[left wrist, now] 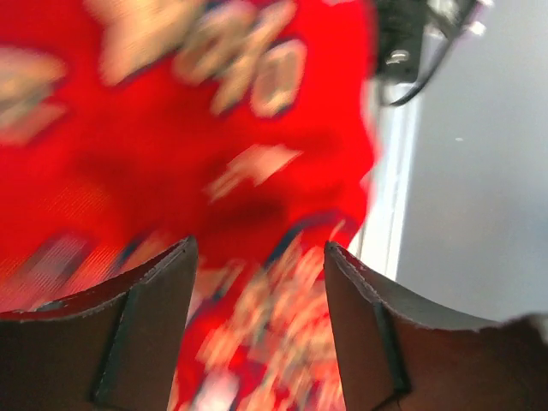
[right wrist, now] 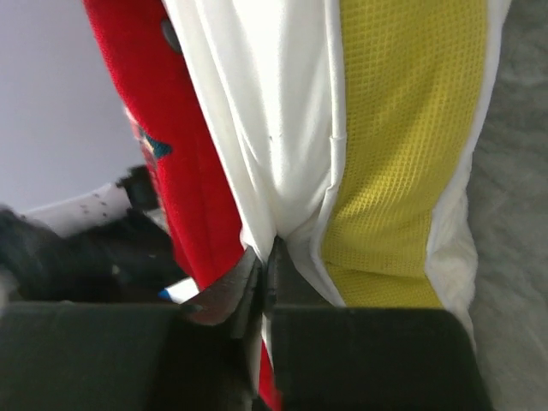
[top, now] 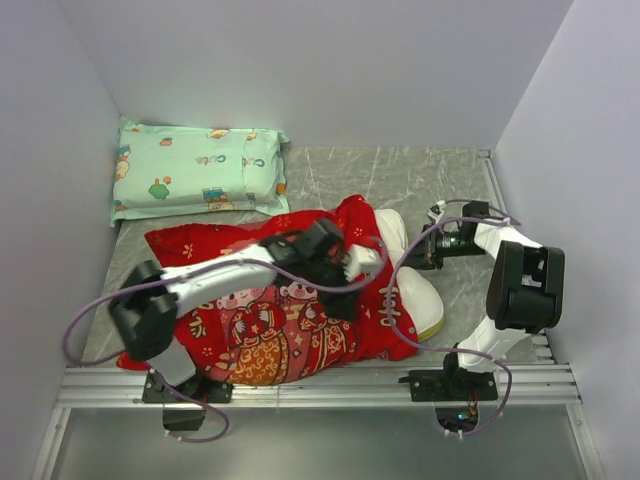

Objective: Put the pillow into the pillowcase

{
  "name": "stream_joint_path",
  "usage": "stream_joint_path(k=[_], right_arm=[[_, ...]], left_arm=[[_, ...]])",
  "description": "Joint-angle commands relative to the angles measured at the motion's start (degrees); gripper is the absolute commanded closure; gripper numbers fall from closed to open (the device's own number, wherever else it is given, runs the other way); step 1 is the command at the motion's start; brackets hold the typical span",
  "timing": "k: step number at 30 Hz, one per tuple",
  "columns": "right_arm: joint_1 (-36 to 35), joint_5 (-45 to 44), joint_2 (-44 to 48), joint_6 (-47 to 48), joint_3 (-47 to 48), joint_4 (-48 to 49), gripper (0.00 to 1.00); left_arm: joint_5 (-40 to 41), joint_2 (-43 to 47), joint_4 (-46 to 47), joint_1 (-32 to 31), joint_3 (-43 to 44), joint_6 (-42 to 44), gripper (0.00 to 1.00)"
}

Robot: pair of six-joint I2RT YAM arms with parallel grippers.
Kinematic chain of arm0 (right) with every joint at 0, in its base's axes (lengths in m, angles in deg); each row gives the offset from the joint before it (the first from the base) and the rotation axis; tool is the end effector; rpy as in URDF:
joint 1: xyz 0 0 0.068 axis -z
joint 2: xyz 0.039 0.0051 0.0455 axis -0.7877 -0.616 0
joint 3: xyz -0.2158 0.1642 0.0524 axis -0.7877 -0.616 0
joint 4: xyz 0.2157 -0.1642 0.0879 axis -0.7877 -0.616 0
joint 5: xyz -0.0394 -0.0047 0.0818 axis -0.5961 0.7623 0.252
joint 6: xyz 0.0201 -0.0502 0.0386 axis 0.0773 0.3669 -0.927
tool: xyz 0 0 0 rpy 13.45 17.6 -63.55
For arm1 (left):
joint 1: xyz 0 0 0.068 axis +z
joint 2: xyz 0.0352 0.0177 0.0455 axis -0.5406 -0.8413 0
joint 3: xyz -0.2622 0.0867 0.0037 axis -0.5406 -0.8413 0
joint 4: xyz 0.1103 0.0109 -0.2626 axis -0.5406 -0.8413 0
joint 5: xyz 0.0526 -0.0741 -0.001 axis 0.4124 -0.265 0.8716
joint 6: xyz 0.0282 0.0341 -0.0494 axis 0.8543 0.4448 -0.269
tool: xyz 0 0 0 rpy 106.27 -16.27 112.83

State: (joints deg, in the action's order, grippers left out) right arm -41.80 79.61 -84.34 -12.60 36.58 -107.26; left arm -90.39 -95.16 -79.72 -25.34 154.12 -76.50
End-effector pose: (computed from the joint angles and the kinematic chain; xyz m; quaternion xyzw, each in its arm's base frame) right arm 0.3087 -0.0079 0.1483 0.0363 0.8500 0.5122 0.1181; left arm 0.1832 -0.3490 0.2283 0.5562 0.7141 -0.3890 0.1713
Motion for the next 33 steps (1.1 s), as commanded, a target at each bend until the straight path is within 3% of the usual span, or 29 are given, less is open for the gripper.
stream_joint_path(k=[1, 3, 4, 7, 9, 13, 17, 21, 23, 26, 29, 30, 31, 32, 33], right_arm=[[0.2, -3.1, 2.5, 9.5, 5.4, -10.3, 0.85], [0.7, -8.9, 3.8, 14.2, 10.1, -13.3, 0.73], [1.1, -13.2, 5.4, 15.1, 11.3, -15.0, 0.57], [1.2, -19.2, 9.6, 15.0, 15.2, -14.3, 0.44], [0.0, -21.0, 10.5, 11.7, 17.9, -10.5, 0.43], [-5.1, -21.0, 4.2, 8.5, 26.3, -10.6, 0.53], [-9.8, -21.7, -1.4, 4.2, 31.3, -6.9, 0.53], [-13.9, -23.8, -8.1, 0.6, 35.6, -2.7, 0.46], [-14.6, -25.1, -12.2, -1.8, 38.3, -1.1, 0.38], [-15.3, -23.0, -18.7, -3.0, 43.8, -1.2, 0.36], [-15.7, -16.2, -23.6, -4.0, 47.8, -2.4, 0.45], [-15.7, -14.6, -24.5, -2.7, 48.8, -4.1, 0.70], [-15.5, -13.8, -24.8, -2.2, 49.2, -4.3, 0.84], [-15.0, -12.2, -24.3, -2.1, 48.5, -4.1, 0.96], [-12.1, -11.1, -23.6, -2.5, 47.8, -3.3, 1.00]], left_arm=[[1.3, 11.0, -4.3, 9.0, -3.0, 1.4, 0.33], [1.8, 15.2, -8.3, 15.0, -5.1, 3.8, 0.33], [1.9, 16.7, -10.5, 17.4, -5.8, 4.5, 0.32], [2.0, 20.6, -10.3, 27.5, -6.4, 5.7, 0.26], [3.7, 19.2, -9.1, 31.8, -3.2, 5.8, 0.22], [3.2, 8.9, -9.0, 32.6, 7.6, 3.0, 0.23], [3.7, 1.6, -3.3, 32.6, 11.1, -3.0, 0.21], [5.1, -2.6, -1.7, 33.0, 14.4, -6.7, 0.21], [4.6, -2.7, -0.5, 33.0, 13.8, -8.0, 0.20], [4.1, -1.5, 0.9, 33.0, 11.3, -8.7, 0.20], [4.6, -0.8, 0.6, 33.1, 8.6, -8.7, 0.20], [4.6, -0.7, 0.6, 33.0, 7.8, -8.7, 0.20], [4.8, -0.5, 0.6, 33.1, 7.0, -8.9, 0.20], [4.6, 0.1, 0.5, 33.1, 5.4, -9.2, 0.21], [4.4, 0.4, 0.3, 33.2, 4.8, -9.3, 0.21]])
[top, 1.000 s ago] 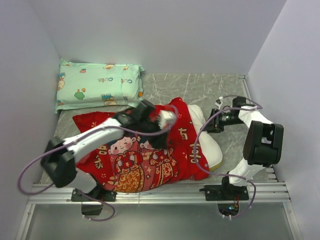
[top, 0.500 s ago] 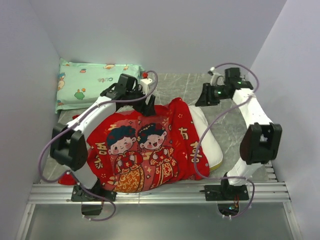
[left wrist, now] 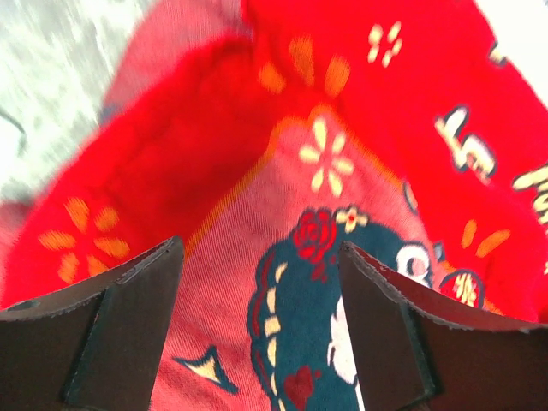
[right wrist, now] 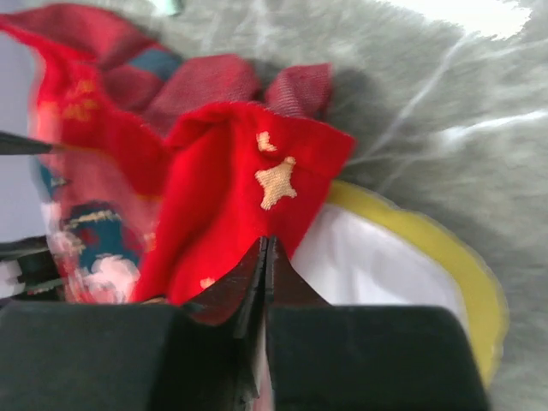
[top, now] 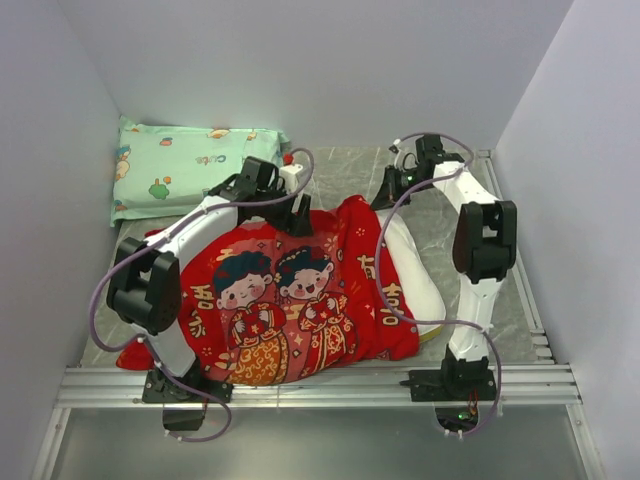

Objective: Put the pillow into the pillowcase

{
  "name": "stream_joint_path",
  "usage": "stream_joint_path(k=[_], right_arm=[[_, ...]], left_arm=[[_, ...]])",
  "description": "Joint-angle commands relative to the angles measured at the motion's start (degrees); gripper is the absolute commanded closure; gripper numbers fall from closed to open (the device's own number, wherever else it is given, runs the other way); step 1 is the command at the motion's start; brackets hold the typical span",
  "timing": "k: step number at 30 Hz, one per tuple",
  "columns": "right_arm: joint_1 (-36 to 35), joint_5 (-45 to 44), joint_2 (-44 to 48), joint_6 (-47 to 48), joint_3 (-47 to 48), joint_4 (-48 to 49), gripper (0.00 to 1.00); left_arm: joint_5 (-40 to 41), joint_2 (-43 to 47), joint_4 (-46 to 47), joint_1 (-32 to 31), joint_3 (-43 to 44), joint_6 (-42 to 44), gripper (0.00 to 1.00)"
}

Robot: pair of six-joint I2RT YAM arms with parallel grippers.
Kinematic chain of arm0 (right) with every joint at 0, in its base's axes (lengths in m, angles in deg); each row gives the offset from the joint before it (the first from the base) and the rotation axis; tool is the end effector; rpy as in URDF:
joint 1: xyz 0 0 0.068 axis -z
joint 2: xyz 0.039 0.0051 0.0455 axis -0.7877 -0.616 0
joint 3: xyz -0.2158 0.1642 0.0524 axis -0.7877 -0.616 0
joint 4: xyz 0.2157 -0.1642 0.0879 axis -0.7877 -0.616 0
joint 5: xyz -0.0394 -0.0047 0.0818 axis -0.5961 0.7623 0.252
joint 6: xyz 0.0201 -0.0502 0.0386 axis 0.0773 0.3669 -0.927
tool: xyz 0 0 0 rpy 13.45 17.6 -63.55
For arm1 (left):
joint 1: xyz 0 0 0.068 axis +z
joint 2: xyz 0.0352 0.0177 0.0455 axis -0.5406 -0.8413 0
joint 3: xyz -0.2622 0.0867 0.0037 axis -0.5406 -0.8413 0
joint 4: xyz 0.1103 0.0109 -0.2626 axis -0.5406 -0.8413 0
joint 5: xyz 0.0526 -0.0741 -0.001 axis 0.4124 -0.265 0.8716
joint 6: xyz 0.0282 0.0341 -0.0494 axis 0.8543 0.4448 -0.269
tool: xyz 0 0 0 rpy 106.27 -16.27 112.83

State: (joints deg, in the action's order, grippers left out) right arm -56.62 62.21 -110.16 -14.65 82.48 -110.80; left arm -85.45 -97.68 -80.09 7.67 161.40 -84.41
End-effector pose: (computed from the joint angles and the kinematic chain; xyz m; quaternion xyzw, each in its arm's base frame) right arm 0.4782 0.0764 0.1989 -0.1019 0.8955 0.3901 0.1886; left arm 0.3673 -0.1995 0.2537 0.2658 0.8622 -0.3106 0.2993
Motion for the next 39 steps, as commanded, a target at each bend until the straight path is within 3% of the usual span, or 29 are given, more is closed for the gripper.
stream_joint_path(k=[1, 6, 11, 15, 18, 22, 27, 30, 31, 32, 35, 36, 39], right_arm=[[4.4, 7.7, 4.4, -0.7, 1.4, 0.1, 1.00], [20.3, 6.6, 10.7, 6.9, -0.7, -6.7, 1.00], [20.6, 8.3, 15.4, 12.8, -8.0, -12.7, 1.00], [21.9, -0.9, 21.4, 12.5, -17.2, -6.7, 1.00], [22.7, -8.0, 19.7, 14.0, -20.0, -5.9, 1.00], [26.2, -12.7, 17.7, 15.3, -22.3, -4.3, 1.00], [33.8, -13.9, 19.0, 19.7, -23.6, -6.5, 1.00], [36.0, -15.8, 20.5, 22.8, -25.5, -7.8, 1.00], [36.6, -16.5, 20.9, 24.0, -26.4, -8.0, 1.00], [37.2, -18.0, 21.1, 24.7, -26.9, -8.1, 1.00], [41.2, -19.9, 22.4, 26.9, -28.3, -8.3, 1.00], [42.3, -20.6, 22.6, 27.7, -28.5, -9.5, 1.00], [46.3, -21.8, 23.8, 30.3, -29.9, -10.9, 1.00]], left_arm=[[-0.8, 3.5, 0.2, 0.1, -3.0, -1.3, 0.22], [-0.7, 7.6, -0.4, 0.4, -5.2, 1.6, 0.19], [-2.3, 2.1, -0.5, 0.2, 3.1, 1.5, 0.19], [-1.6, -1.5, -0.6, -0.2, 8.0, 2.1, 0.18], [-2.7, -3.1, -1.7, -1.5, 9.2, 2.1, 0.18], [-1.1, 0.5, -4.6, -5.4, 1.2, 5.8, 0.21], [1.2, 4.0, -4.1, -10.7, -12.5, 3.4, 0.26], [3.5, 0.4, 0.5, -15.5, -13.3, 3.0, 0.31], [4.1, -5.1, 0.9, -15.8, -9.2, 3.1, 0.34], [5.0, -8.5, -0.1, -15.5, -5.7, 3.1, 0.46], [8.1, -23.7, -3.3, -13.8, 14.8, 3.8, 0.69], [9.1, -27.3, -5.2, -13.7, 20.6, 4.3, 0.72], [12.6, -42.5, -6.8, -12.5, 51.3, 4.1, 0.72]])
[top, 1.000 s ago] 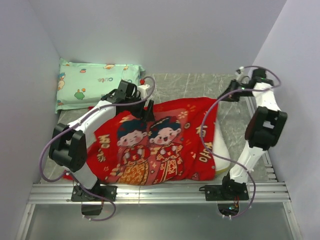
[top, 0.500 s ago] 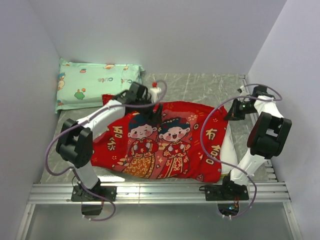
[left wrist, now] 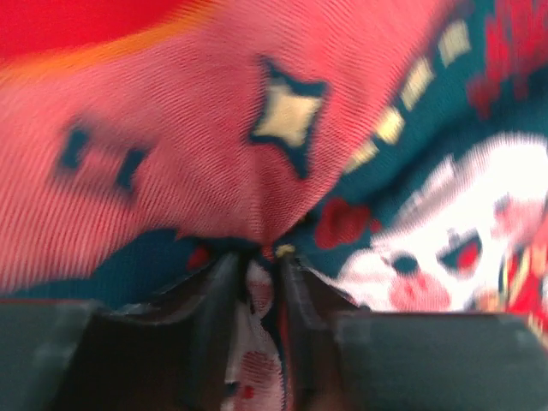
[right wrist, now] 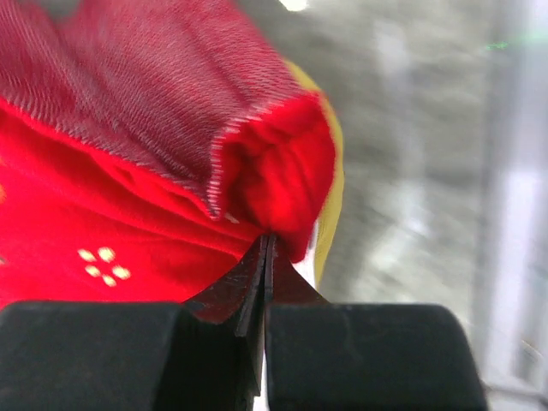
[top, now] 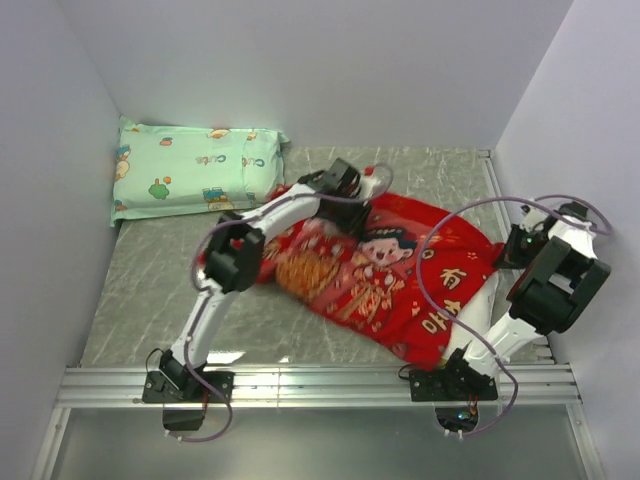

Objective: Put the pillow into the pillowcase

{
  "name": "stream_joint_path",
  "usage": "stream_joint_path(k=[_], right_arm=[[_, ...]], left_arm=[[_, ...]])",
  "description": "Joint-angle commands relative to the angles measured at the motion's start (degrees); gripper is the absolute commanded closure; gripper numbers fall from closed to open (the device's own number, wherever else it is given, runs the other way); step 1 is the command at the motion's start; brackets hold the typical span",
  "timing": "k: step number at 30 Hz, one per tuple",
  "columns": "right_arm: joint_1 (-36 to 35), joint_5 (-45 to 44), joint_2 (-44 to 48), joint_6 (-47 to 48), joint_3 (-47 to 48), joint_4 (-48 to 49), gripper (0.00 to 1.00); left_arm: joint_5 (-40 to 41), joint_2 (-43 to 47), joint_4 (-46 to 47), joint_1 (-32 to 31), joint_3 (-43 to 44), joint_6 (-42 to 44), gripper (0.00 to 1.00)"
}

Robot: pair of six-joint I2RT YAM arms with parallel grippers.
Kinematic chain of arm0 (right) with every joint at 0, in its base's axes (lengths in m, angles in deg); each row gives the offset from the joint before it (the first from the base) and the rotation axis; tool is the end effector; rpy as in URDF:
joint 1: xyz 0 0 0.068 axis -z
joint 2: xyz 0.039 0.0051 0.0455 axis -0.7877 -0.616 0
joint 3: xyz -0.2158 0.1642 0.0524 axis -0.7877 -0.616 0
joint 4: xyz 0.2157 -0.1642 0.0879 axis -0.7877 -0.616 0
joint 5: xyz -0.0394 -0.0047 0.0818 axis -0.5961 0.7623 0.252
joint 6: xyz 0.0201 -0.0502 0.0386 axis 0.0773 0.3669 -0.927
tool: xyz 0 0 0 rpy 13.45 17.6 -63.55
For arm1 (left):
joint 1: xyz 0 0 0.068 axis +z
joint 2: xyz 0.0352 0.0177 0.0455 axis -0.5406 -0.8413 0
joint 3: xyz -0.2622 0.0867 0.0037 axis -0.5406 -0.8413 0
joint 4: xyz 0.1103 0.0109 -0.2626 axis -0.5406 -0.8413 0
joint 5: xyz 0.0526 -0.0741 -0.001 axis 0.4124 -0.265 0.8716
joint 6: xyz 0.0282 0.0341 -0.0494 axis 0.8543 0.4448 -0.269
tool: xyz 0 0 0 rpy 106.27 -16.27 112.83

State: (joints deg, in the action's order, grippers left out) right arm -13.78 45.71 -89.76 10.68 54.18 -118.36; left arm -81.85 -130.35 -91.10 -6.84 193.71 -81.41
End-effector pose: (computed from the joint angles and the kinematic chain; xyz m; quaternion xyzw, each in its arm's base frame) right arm 0.2983 -0.2023 0.1773 0.1092 0.9573 0.1670 0.2090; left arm 0.3988 -0.3584 0.1728 0.3772 0.8590 -0.2893 0.1903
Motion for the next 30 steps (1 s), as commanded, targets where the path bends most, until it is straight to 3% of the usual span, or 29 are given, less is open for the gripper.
stream_joint_path(k=[1, 3, 4, 5, 6, 8, 9, 10, 13, 15, 18, 20, 23, 25, 26, 27, 30], right_arm=[[4.7, -5.7, 3.8, 6.2, -2.8, -3.4, 1.00], [5.7, -6.1, 5.2, 7.2, -4.0, -3.6, 1.00], [5.9, -5.6, 5.6, 8.7, -5.2, -3.8, 1.00], [6.1, -5.5, 5.8, 9.4, -5.8, -4.0, 1.00], [6.0, -5.1, 6.4, 10.1, -6.6, -4.4, 1.00], [5.2, -3.0, 6.1, 11.6, -8.7, -4.9, 1.00], [4.4, -2.2, 5.8, 12.3, -9.2, -6.1, 1.00], [3.7, -1.5, 5.3, 14.0, -10.1, -7.0, 1.00], [0.3, 0.2, 4.3, 15.9, -12.2, -8.7, 1.00], [-3.4, -0.1, 4.4, 16.6, -13.4, -9.0, 1.00], [-6.8, -0.3, 4.1, 17.7, -14.0, -9.5, 1.00], [-9.4, -0.2, 3.8, 18.1, -14.1, -9.9, 1.00], [-12.0, 0.2, 4.1, 18.7, -14.1, -10.8, 1.00], [-14.9, 0.8, 4.6, 18.5, -14.0, -10.5, 1.00], [-16.0, 1.4, 5.0, 18.2, -13.8, -10.2, 1.00], [-17.2, 2.0, 5.0, 18.1, -13.3, -10.2, 1.00], [-22.2, 4.7, 4.9, 15.8, -10.7, -9.1, 1.00]], left_arm=[[9.2, -11.8, 3.8, 2.7, 24.1, 0.3, 0.63], [7.4, -13.2, 3.3, 5.4, 30.8, -2.9, 0.51], [6.1, -10.1, 4.2, 6.4, 28.8, -3.5, 0.46], [4.7, -6.9, 5.5, 8.5, 24.7, -3.7, 0.40], [2.9, -2.7, 7.1, 9.3, 12.3, -3.7, 0.38], [1.6, 11.5, 11.8, 11.2, -1.5, -2.5, 0.33], [1.3, 16.1, 12.8, 11.5, -13.4, -1.6, 0.32], [1.3, 24.4, 13.0, 11.9, -18.7, -1.2, 0.32], [0.0, 35.8, 9.8, 12.9, -33.9, -1.5, 0.34], [-1.5, 38.9, 7.3, 12.9, -42.0, -2.4, 0.35], [-6.9, 35.6, 9.3, 12.1, -47.0, -5.0, 0.40], [-10.0, 31.3, 11.6, 10.7, -45.5, -6.6, 0.43], [-10.0, 20.4, 14.6, 9.4, -35.0, -7.2, 0.47], [-7.1, 11.1, 14.8, 9.5, -15.2, -6.7, 0.48], [-5.3, 7.8, 13.9, 9.8, -15.1, -6.6, 0.48], [-4.8, 1.6, 12.9, 10.4, -2.6, -6.6, 0.48], [-3.4, -4.2, 7.4, 12.9, 14.9, -4.1, 0.41]])
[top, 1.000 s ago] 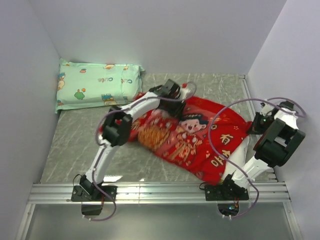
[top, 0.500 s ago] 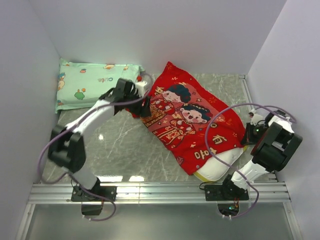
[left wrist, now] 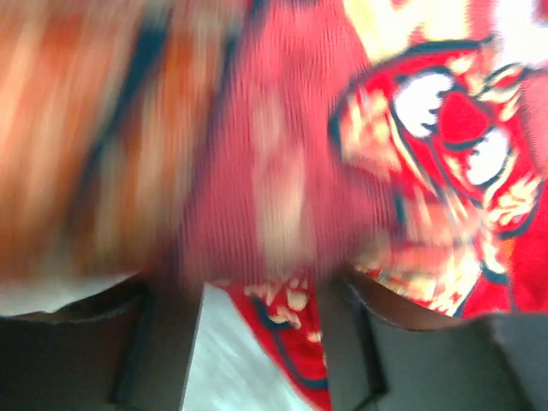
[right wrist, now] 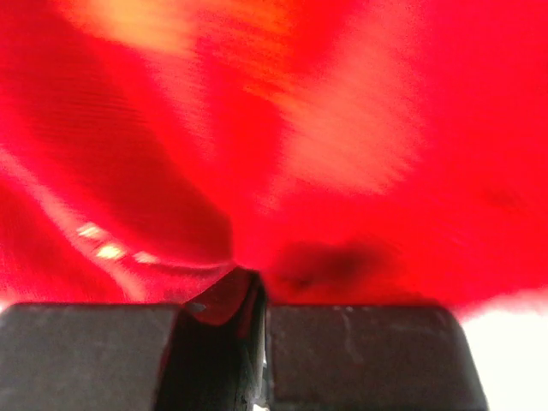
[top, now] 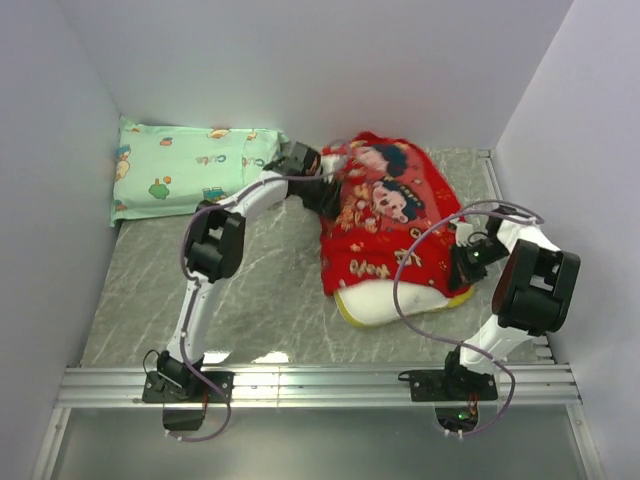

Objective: Put the pillow into the pillowcase

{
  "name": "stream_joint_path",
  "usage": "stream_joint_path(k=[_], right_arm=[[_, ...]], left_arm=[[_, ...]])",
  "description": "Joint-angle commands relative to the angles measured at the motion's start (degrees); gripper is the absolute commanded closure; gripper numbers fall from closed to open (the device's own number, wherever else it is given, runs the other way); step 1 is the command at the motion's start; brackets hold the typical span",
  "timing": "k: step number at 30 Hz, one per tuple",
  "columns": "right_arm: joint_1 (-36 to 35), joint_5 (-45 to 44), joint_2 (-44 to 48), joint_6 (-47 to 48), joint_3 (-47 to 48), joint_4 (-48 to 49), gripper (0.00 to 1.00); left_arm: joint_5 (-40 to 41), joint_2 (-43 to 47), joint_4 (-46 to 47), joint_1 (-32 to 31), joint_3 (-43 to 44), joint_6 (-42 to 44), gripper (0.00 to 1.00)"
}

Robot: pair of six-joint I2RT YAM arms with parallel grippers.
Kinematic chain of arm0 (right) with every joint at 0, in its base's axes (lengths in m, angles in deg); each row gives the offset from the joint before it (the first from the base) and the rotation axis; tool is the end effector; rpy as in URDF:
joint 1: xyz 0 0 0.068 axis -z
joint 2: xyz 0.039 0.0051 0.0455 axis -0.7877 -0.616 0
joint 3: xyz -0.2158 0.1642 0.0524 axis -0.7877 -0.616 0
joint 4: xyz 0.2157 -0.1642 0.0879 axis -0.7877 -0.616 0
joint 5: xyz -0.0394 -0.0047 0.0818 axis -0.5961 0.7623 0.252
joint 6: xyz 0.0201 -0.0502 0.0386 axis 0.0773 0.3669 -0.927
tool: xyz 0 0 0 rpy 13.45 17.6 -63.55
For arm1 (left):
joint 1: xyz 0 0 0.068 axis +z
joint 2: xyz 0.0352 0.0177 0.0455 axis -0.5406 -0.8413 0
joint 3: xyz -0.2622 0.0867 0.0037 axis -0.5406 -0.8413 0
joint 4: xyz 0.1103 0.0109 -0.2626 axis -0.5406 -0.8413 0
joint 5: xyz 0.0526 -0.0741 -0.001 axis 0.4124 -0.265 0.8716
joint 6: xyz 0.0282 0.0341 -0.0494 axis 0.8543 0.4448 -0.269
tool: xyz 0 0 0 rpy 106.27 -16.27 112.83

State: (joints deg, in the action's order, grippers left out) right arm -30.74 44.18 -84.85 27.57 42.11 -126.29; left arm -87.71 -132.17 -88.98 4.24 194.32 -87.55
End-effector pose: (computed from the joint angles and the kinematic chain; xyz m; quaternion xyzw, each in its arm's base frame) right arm 0.2821 -0.0837 0.1456 -0.1432 0.9602 0.2209 0.0928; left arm 0.4629 -0.2819 0.1645 0.2573 0.8888 -0.3269 0.1924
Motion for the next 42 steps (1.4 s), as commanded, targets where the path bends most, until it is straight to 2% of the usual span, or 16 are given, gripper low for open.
stream_joint_path(k=[1, 2, 3, 5, 6, 7, 9, 11, 17, 22, 27, 30, 33, 34, 37, 42], right_arm=[[-5.9, 8.1, 0.1, -2.1, 2.0, -1.0, 1.00], [-7.2, 8.8, 0.1, -2.7, 2.7, -0.7, 1.00], [-7.6, 9.3, 0.0, -2.8, 4.1, -1.0, 0.97], [-7.9, 9.7, 0.7, -2.6, 5.3, -1.5, 0.76], [-7.9, 9.0, 1.3, -2.8, 5.8, -1.4, 0.70], [-7.8, 7.7, 2.2, -2.4, 6.1, -1.6, 0.60], [-6.4, 5.0, 6.2, -1.2, 6.5, -2.5, 0.51], [-5.2, 4.0, 11.7, -0.2, 6.5, -3.8, 0.41], [-4.2, -7.8, 26.1, 4.3, 3.2, 1.1, 0.25], [-3.4, -13.9, 30.2, 9.3, -2.2, 6.1, 0.22], [2.2, -12.1, 27.4, 16.1, -4.1, 7.4, 0.21], [4.7, -8.6, 25.2, 19.3, -3.9, 7.6, 0.21], [4.9, -4.7, 24.7, 22.6, -5.2, 7.3, 0.20], [4.7, -3.9, 24.9, 23.0, -5.8, 7.7, 0.20], [3.5, -1.3, 25.6, 25.1, -8.1, 8.9, 0.19], [1.0, -1.0, 24.7, 24.3, -10.8, 11.3, 0.19]], left_arm=[[2.2, -1.3, 5.1, 2.9, 14.2, 3.4, 0.37], [2.1, 0.9, 5.9, 3.4, 11.9, 4.7, 0.34], [0.5, 7.3, 7.0, 3.9, 3.0, 8.2, 0.32], [-0.9, 15.2, 10.0, 5.2, -8.5, 11.3, 0.27], [-0.6, 22.6, 10.9, 5.5, -19.7, 14.1, 0.26], [-0.7, 25.9, 11.5, 6.4, -24.5, 15.4, 0.24], [-2.4, 33.3, 10.9, 7.9, -35.0, 17.7, 0.23], [-4.7, 36.5, 10.5, 9.4, -40.0, 19.1, 0.22], [1.1, 40.4, 20.6, 6.0, -54.4, 21.1, 0.20], [6.8, 39.5, 32.9, -0.4, -57.9, 22.8, 0.18], [6.9, 31.3, 29.8, -3.1, -48.5, 23.2, 0.19], [7.6, 28.3, 31.3, -3.9, -45.7, 22.2, 0.24], [7.3, 25.7, 30.5, -4.0, -42.6, 20.5, 0.39], [7.4, 25.2, 30.1, -4.0, -41.8, 20.1, 0.47], [7.0, 24.7, 29.9, -4.0, -41.1, 19.4, 0.60], [5.5, 23.6, 29.6, -4.0, -40.6, 17.4, 0.74]])
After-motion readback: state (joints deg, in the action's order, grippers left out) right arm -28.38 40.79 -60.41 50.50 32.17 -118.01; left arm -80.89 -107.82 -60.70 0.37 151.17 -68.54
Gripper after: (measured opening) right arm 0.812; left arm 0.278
